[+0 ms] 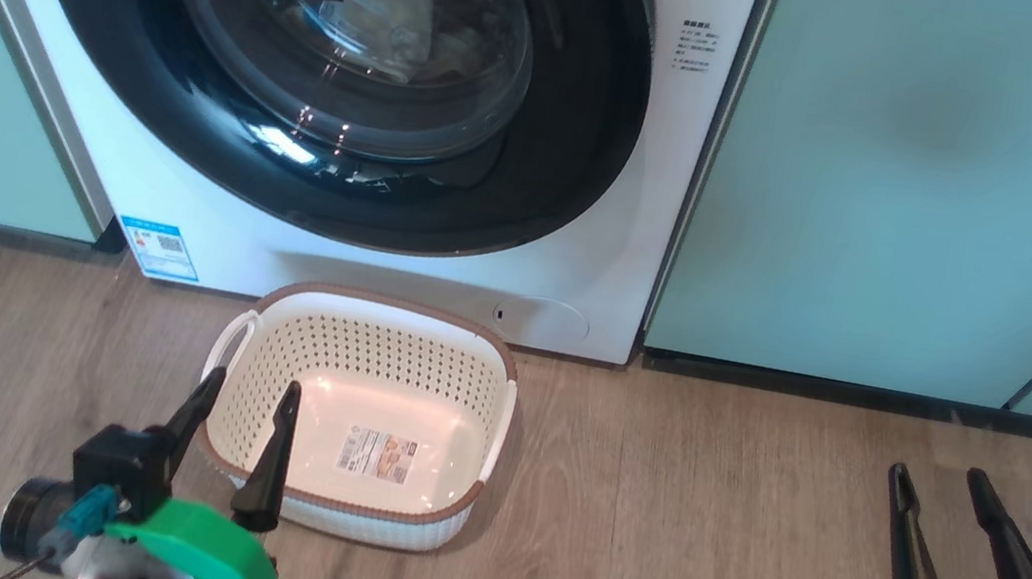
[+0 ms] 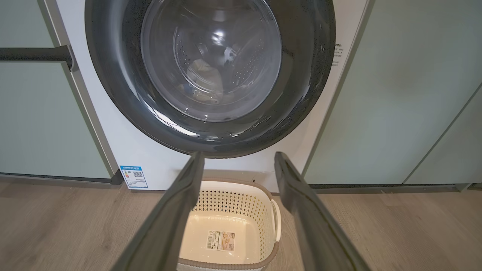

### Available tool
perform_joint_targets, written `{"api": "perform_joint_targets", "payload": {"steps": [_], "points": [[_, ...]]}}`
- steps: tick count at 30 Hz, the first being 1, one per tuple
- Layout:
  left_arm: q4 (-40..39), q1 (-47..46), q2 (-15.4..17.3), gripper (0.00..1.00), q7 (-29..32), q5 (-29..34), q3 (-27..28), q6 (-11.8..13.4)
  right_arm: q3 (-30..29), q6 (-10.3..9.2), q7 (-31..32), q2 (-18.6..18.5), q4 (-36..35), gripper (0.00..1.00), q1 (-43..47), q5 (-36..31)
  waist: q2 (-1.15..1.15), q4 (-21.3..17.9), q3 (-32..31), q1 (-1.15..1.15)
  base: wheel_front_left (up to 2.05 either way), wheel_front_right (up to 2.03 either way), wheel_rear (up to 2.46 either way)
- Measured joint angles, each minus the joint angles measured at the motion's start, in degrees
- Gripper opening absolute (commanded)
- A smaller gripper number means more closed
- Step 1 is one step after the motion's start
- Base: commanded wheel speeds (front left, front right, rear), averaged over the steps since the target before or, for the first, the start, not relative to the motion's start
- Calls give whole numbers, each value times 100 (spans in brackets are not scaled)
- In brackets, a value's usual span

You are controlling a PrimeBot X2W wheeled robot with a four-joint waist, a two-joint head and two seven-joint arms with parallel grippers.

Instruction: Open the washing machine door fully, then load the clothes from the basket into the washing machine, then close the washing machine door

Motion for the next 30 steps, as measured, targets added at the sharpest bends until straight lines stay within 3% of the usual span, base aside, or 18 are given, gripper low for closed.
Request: {"api": "perform_joint_targets", "payload": {"steps": [30], "points": [[-272, 142, 41, 100, 97, 1, -123, 209, -108, 0, 105, 138, -230, 100, 202, -66, 0, -56, 58, 1, 0, 0, 0]]}}
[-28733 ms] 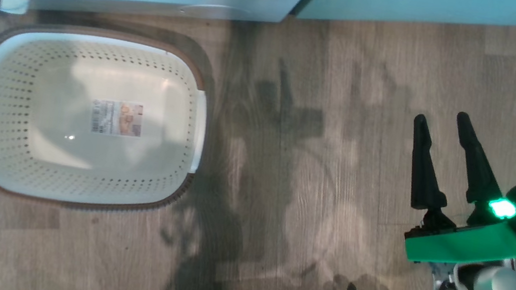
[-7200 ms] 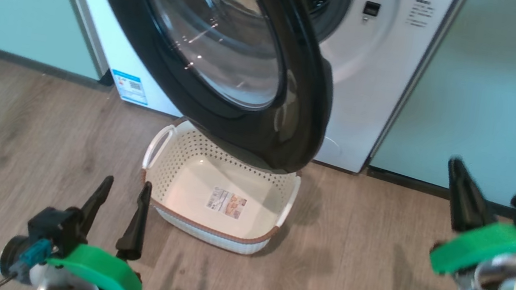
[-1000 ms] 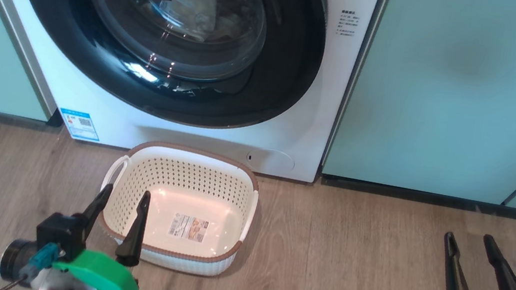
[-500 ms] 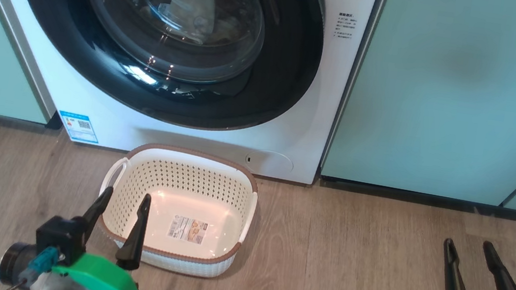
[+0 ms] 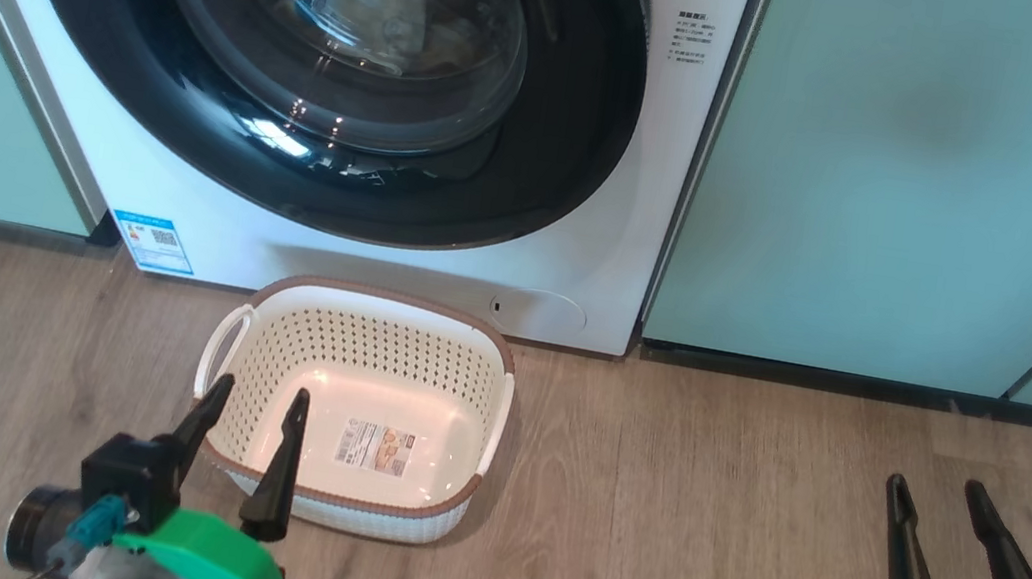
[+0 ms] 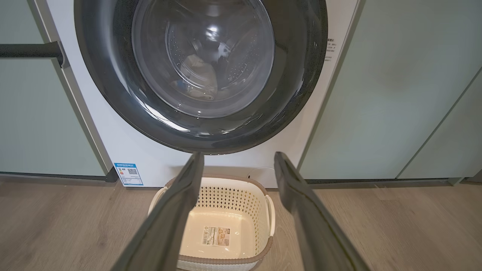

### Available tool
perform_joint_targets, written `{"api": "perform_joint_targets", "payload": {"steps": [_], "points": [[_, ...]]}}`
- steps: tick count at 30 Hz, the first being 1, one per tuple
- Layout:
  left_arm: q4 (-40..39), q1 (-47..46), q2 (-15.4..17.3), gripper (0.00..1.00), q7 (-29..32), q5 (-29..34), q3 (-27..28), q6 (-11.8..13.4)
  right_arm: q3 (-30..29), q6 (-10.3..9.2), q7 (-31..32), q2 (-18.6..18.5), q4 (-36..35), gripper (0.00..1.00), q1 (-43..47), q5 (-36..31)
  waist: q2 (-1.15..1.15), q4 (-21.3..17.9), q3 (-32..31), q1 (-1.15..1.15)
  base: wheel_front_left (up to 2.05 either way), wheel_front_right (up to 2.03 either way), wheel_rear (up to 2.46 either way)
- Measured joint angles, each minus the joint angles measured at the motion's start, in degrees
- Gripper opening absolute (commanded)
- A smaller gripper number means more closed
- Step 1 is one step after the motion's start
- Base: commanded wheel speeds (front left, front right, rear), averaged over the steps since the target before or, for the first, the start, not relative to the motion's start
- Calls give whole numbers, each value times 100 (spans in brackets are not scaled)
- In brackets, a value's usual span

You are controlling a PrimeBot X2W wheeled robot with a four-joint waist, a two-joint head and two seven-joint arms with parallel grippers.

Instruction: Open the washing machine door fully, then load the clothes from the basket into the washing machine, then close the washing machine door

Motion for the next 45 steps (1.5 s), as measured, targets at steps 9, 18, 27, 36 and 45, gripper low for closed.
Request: {"api": "perform_joint_targets", "payload": {"steps": [9, 18, 27, 36, 45], "points": [[493, 156, -143, 0, 0, 1, -119, -2, 71, 0, -4, 13, 517, 0, 145, 2, 0, 7, 17, 0, 0, 0, 0], [826, 337, -212, 0, 45, -377, -189, -64, 113, 0, 0, 14, 881, 0, 342, 385, 0, 19, 12, 0, 0, 0, 0], [907, 310, -241, 0, 132, -948, -77, -187, 85, 0, 4, 14, 933, 0, 328, 958, 0, 37, 2, 0, 0, 0, 0], [1018, 179, -275, 0, 202, -1508, -27, -303, 22, 0, 71, 13, 1002, 0, 201, 1535, 0, 54, -7, 0, 0, 0, 0], [1090, 109, -302, 0, 303, -2071, 80, -414, -11, 0, 120, 13, 1087, 0, 161, 2103, 0, 71, -16, 0, 0, 0, 0]]}}
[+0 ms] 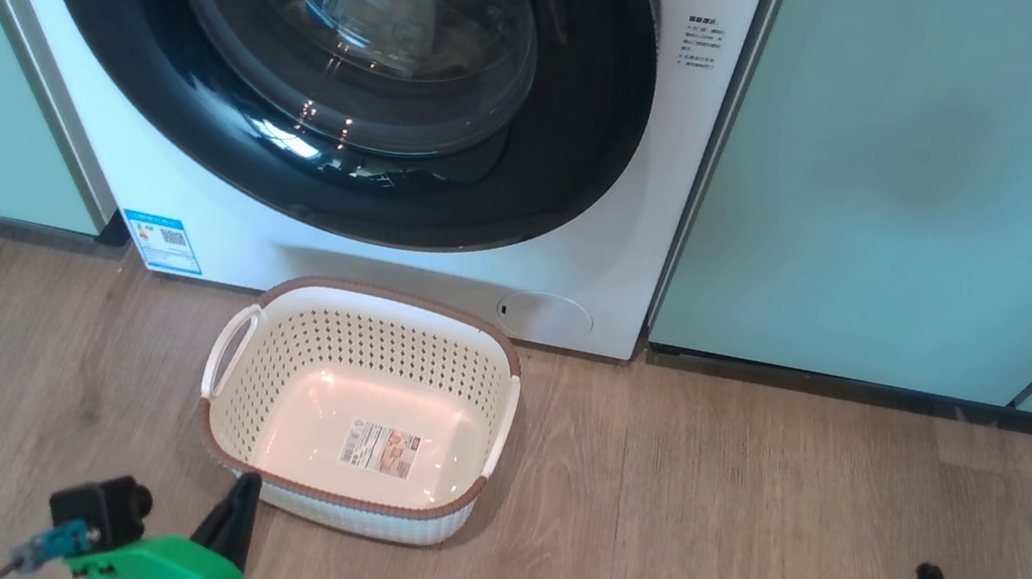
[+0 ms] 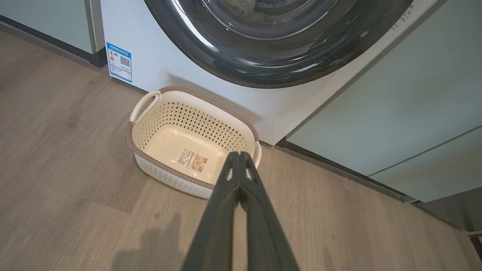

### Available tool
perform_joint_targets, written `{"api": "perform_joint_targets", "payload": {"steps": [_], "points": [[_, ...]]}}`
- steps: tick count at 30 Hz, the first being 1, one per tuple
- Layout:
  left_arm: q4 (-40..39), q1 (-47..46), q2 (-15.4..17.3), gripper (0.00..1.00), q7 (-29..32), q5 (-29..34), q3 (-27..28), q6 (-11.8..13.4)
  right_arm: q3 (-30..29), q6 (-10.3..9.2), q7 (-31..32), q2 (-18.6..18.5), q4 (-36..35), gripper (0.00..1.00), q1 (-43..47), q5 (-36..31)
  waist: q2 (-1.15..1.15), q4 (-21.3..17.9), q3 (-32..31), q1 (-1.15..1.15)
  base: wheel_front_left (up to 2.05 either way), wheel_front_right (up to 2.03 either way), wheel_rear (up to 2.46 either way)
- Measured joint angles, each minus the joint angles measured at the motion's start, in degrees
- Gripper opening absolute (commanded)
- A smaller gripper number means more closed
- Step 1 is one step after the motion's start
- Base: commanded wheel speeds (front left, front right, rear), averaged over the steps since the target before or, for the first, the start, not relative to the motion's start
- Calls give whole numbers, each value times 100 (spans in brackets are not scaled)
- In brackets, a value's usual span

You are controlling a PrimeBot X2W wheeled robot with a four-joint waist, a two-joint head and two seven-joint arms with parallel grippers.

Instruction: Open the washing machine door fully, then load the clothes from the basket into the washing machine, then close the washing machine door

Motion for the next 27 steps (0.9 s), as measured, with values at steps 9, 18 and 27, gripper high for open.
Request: {"api": "perform_joint_targets", "payload": {"steps": [9, 18, 27], "points": [[90, -58, -22, 0, 91, -558, 73, -113, -52, 0, 53, 0, 53, 0, -91, 564, 0, 17, -8, 0, 0, 0, 0], [146, -172, -58, 0, 147, -1053, 176, -210, -126, 0, 78, 0, 109, 0, -210, 1068, 0, 32, -16, 0, 0, 0, 0], [248, -269, -111, 0, 252, -1597, 258, -310, -182, 0, 126, 1, 192, 0, -285, 1623, 0, 49, -25, 0, 0, 0, 0]]}}
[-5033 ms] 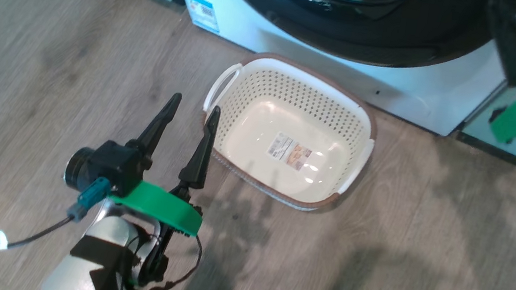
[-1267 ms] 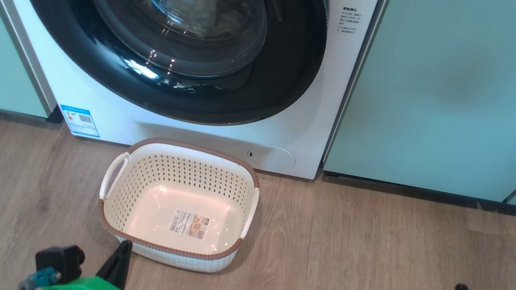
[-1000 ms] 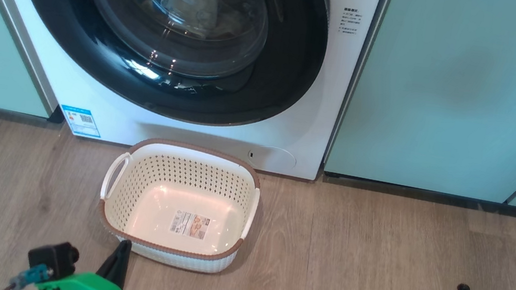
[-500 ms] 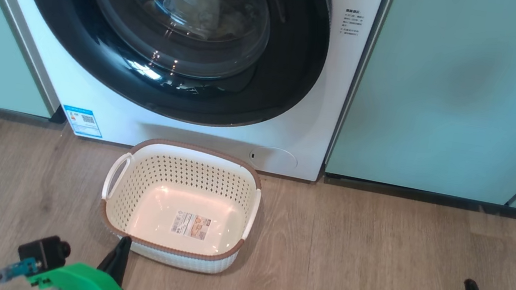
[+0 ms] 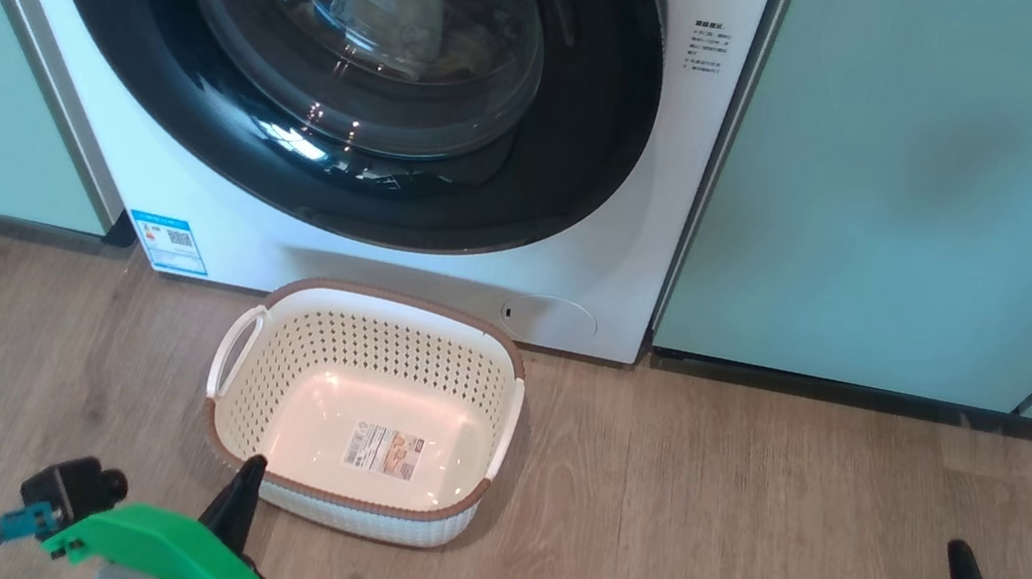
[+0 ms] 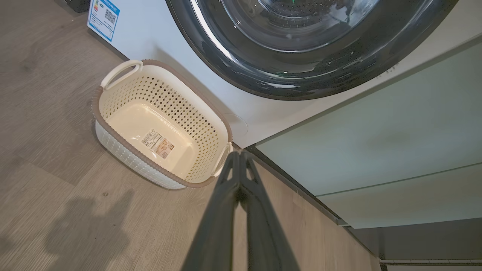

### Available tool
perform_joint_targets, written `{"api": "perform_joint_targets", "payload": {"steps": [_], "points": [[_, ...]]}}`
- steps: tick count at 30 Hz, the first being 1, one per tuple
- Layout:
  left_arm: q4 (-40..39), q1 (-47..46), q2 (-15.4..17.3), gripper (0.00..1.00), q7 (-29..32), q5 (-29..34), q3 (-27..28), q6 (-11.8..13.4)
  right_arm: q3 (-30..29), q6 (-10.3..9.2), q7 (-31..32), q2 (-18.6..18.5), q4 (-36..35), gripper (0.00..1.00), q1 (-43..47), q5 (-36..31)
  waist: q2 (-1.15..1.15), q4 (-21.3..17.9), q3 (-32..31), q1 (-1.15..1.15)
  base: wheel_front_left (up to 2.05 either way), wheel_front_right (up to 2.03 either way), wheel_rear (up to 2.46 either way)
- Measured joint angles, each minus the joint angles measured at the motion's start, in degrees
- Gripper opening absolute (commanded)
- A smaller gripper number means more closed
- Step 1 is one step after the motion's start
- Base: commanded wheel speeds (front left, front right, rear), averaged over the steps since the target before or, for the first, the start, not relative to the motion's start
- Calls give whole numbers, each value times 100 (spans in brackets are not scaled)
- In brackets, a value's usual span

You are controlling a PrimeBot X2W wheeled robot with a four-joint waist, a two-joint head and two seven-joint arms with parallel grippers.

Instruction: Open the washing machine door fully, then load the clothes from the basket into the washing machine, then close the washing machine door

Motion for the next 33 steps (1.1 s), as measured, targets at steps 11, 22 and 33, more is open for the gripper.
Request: {"api": "perform_joint_targets", "payload": {"steps": [11, 22, 33], "points": [[96, -102, -52, 0, 140, -666, 159, -154, -92, 0, 59, 0, 83, 0, -135, 680, 0, 21, -11, 0, 0, 0, 0], [205, -246, -107, 0, 252, -1391, 288, -302, -193, 0, 143, 8, 178, 0, -259, 1417, 0, 43, -23, 0, 0, 0, 0], [302, -355, -174, 0, 375, -2052, 396, -450, -286, -1, 226, 63, 274, 0, -329, 2086, 0, 64, -34, 0, 0, 0, 0]]}}
